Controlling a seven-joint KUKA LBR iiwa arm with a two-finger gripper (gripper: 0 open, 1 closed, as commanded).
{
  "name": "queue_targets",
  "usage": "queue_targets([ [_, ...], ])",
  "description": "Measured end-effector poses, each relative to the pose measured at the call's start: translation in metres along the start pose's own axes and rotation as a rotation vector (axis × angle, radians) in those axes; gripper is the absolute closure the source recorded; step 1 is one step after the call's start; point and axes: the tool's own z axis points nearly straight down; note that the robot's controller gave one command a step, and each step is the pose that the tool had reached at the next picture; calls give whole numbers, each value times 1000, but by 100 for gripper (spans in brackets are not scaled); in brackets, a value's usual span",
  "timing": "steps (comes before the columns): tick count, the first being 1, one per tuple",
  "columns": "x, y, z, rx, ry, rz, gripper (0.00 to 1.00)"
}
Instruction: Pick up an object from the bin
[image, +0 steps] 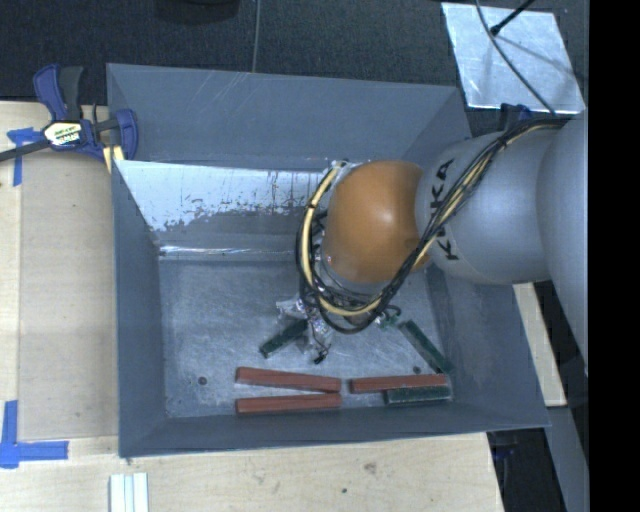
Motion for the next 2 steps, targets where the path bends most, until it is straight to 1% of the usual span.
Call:
queue_targets([
  [1,-25,-9,-118,5,-6,-258,100],
  [2,-22,-16,-142,4,-3,-283,100],
])
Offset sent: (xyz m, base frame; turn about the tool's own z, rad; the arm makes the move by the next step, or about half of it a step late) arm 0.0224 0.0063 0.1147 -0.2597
